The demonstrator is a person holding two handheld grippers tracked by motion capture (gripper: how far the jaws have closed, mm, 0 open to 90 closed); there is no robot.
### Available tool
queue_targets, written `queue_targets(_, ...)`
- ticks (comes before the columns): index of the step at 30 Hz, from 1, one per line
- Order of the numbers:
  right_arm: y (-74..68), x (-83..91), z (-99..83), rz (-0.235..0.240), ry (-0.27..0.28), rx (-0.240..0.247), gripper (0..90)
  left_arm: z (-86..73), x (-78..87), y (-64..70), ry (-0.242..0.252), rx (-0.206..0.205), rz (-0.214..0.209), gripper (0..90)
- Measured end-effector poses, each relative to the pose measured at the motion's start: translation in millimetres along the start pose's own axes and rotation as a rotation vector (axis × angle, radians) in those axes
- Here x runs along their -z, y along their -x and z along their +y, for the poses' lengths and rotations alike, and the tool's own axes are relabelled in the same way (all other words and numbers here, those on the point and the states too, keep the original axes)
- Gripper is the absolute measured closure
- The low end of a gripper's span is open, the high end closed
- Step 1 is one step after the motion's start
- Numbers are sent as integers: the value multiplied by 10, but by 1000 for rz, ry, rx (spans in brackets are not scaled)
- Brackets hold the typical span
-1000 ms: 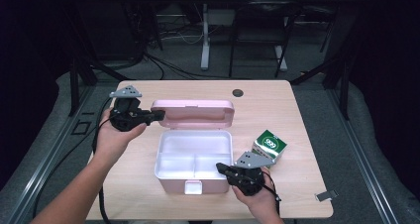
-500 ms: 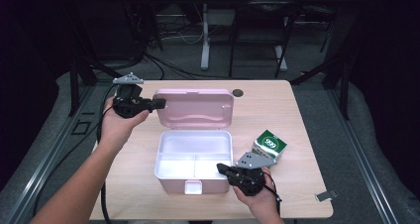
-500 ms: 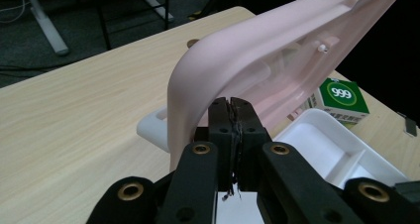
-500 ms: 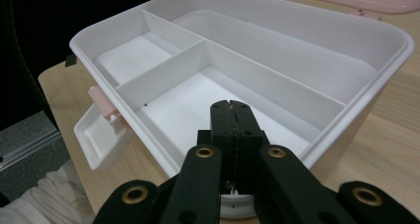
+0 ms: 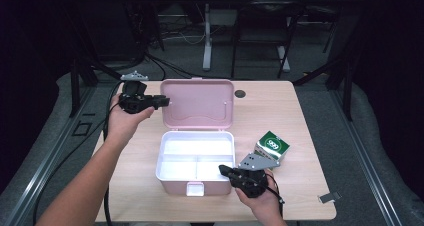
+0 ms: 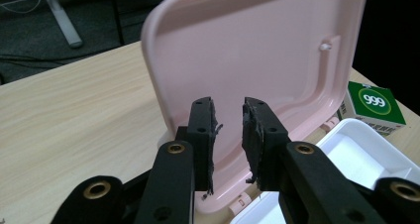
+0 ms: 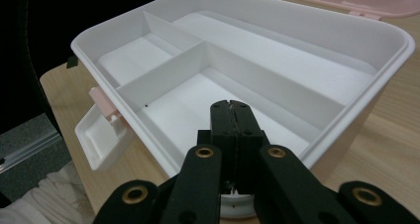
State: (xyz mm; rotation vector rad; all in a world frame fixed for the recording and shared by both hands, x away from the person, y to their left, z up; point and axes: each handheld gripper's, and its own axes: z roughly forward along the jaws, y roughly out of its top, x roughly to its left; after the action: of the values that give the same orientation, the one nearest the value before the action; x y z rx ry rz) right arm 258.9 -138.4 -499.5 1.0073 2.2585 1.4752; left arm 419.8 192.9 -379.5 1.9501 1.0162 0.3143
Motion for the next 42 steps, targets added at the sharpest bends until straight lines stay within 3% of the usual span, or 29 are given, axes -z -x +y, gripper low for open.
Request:
queue_targets(7, 7, 4, 1, 5, -5, -1, 900, -11, 20, 35, 4, -19, -20, 672)
queue_targets(10, 9, 3, 0, 14, -6, -8, 900, -25, 17, 70, -7, -27, -48, 631)
queue_targets(17, 6, 0, -2, 10, 0, 1, 900, -43, 74, 162, -37, -122, -45, 589)
queue_targets(21, 5, 0, -2, 10, -1, -2, 900, -56, 99, 198, -110, -177, -88, 568)
queue_targets(25, 3, 1, -2, 5, 0, 0, 900, -101, 101, 283, -203, -271, -109, 568)
queue_targets(30, -6, -3, -2, -1, 7, 0, 855, -95, 116, 391, -271, -356, -112, 570)
queue_targets(35, -7, -3, 24, 0, -1, 0, 831, -76, 106, 505, -323, -438, -140, 570)
queue_targets(42, -7, 108, 107, -3, 53, 1, 810, -94, 26, 646, -421, -541, -137, 573)
